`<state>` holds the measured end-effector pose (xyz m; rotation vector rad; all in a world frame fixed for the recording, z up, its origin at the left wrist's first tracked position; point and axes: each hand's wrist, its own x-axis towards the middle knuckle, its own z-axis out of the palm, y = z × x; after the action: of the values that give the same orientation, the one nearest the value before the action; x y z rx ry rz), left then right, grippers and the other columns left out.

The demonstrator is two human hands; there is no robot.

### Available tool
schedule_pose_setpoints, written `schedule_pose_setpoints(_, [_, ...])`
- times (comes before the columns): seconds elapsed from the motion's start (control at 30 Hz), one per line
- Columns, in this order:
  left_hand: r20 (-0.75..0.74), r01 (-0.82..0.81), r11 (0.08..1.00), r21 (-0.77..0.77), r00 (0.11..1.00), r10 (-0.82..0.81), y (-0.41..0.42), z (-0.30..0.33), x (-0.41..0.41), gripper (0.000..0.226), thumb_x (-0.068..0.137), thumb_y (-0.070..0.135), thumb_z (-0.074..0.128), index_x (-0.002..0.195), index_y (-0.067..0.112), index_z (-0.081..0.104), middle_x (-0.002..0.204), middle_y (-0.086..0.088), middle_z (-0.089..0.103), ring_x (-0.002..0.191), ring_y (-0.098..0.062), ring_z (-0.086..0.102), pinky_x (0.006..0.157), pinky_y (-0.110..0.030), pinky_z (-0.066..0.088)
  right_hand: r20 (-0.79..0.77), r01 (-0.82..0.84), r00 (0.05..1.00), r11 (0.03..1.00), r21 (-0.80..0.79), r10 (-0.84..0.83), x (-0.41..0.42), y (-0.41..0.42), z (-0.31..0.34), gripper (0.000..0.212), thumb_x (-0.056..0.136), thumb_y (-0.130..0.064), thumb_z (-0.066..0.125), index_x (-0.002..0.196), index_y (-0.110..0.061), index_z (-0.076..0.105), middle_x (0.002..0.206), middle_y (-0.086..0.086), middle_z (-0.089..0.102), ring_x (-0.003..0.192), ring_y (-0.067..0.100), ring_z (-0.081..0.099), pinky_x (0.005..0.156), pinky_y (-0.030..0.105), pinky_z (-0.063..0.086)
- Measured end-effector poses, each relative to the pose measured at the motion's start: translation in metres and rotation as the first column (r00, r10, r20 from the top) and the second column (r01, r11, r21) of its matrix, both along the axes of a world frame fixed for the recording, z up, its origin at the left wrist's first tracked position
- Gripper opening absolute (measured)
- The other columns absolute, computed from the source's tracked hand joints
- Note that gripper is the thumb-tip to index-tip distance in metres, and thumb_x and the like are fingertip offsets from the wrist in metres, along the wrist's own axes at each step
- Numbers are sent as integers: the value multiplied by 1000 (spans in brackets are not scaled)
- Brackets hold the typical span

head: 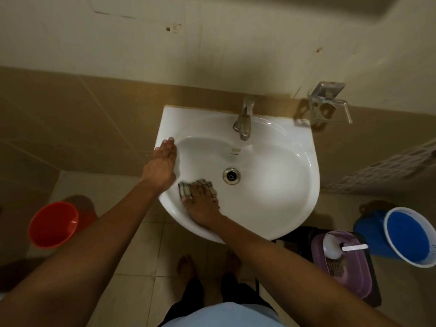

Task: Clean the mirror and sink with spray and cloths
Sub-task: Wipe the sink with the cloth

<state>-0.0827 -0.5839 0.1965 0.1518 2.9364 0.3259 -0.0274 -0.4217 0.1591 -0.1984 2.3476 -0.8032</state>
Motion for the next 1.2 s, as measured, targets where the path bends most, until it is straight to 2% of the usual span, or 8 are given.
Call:
schedule_pose_setpoints(0.13, [-14, 22, 1000, 11, 1000, -22, -1, -2, 0, 82, 79, -4, 49, 150, -1, 8, 161, -15, -4, 149, -27, -3, 120, -34, 2, 16, 84, 996, 993, -86, -83, -19, -44, -3, 65, 106, -44, 31, 160, -19, 4, 168, 5, -3, 154, 25, -5, 123, 53, 0])
schedule_pose_setpoints(0.27, [-25, 19, 1000, -13, 1000, -19, -1, -5, 2, 86, 78, -3, 53, 150, -1, 6, 161, -15, -5, 149, -27, -5, 121, -35, 0, -19, -37, 999, 988, -151, 34, -7, -21, -5, 64, 105, -43, 32, 160, -21, 7, 168, 2, 0, 154, 22, -5, 124, 53, 1])
schedule_pose_setpoints(0.47, [-51, -2, 1000, -13, 999, 2, 4, -7, 4, 86, 73, -7, 45, 150, -2, 8, 161, -15, -3, 149, -27, -5, 120, -35, -4, -169, -404, 910, 899, -170, 378, 13, 68, 16, 54, 107, -31, 39, 156, -15, 25, 164, 3, 21, 148, 7, 6, 119, 18, -13])
schedule_pose_setpoints(0.67, [-30, -38, 998, -43, 999, 37, 10, -5, 1, 88, 72, -6, 49, 151, -1, 9, 161, -15, -4, 149, -27, -5, 119, -33, -5, -75, -526, 839, 838, 148, 540, -22, 174, 3, 83, 86, -68, 31, 154, -22, 32, 164, 4, 25, 152, 22, 17, 124, 42, 11])
schedule_pose_setpoints(0.8, [-3, -54, 997, -53, 999, 54, 11, -6, -1, 88, 73, -5, 49, 151, 0, 9, 161, -14, -5, 149, -26, -6, 119, -33, -6, -28, -568, 773, 710, 416, 634, -58, 224, 8, 77, 89, -64, 23, 157, -30, 23, 167, -3, 15, 153, 22, 11, 121, 50, 10])
schedule_pose_setpoints(0.93, [-1, -75, 996, -52, 997, 75, 12, -7, -2, 90, 72, -6, 49, 151, 1, 8, 161, -12, -5, 149, -25, -6, 120, -33, -5, -27, -597, 603, 473, 648, 797, -105, 249, 17, 60, 99, -50, 39, 155, -31, 29, 165, -3, 22, 153, 22, 15, 119, 52, 9])
schedule_pose_setpoints(1.07, [-16, -94, 995, -28, 996, 93, 13, -9, -2, 91, 71, -8, 50, 151, 1, 9, 161, -12, -4, 149, -25, -5, 120, -34, -5, -46, -473, 201, 138, 870, 978, -155, 262, 15, 67, 68, -46, 86, 130, -36, 64, 139, -7, 61, 133, 19, 54, 117, 52, 19])
schedule_pose_setpoints(1.2, [-27, -100, 995, -6, 995, 100, 14, -9, -1, 92, 69, -10, 49, 151, 2, 9, 161, -12, -4, 149, -25, -6, 119, -33, -7, -30, -490, -113, -30, 871, 993, -187, 247, -5, 56, 66, -26, 88, 119, -29, 72, 132, -7, 66, 135, 20, 52, 121, 49, 6])
